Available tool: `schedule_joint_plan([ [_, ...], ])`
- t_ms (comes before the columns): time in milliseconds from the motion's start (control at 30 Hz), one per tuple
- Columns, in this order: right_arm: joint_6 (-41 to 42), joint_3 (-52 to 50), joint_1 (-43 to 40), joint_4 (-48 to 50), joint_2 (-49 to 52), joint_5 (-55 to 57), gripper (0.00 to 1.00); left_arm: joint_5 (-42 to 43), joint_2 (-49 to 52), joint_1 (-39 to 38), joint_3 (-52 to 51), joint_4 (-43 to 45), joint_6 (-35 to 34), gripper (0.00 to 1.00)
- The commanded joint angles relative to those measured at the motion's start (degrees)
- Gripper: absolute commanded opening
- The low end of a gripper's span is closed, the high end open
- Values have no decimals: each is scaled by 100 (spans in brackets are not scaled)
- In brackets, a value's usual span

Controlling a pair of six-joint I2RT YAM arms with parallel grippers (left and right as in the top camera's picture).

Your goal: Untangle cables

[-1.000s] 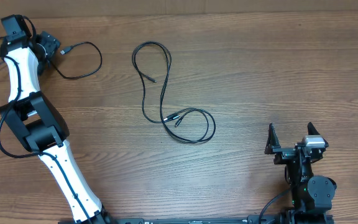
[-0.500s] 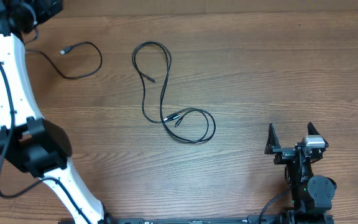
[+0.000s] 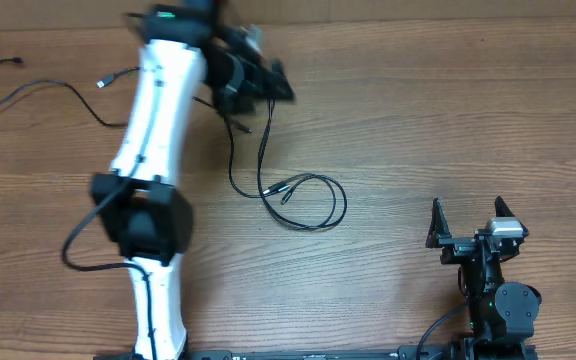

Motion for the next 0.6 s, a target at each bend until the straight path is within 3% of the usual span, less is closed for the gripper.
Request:
schedule_joint_plan([
  [0, 33, -59, -7, 31, -52, -9, 100, -1784, -7, -557, 20, -195, -645, 98],
  [167, 33, -59, -7, 31, -52, -9, 100, -1969, -168, -785, 22, -702, -1143, 100],
  [567, 33, -59, -7, 31, -52, -9, 100, -2262, -1032, -229, 20, -1257, -977, 100],
])
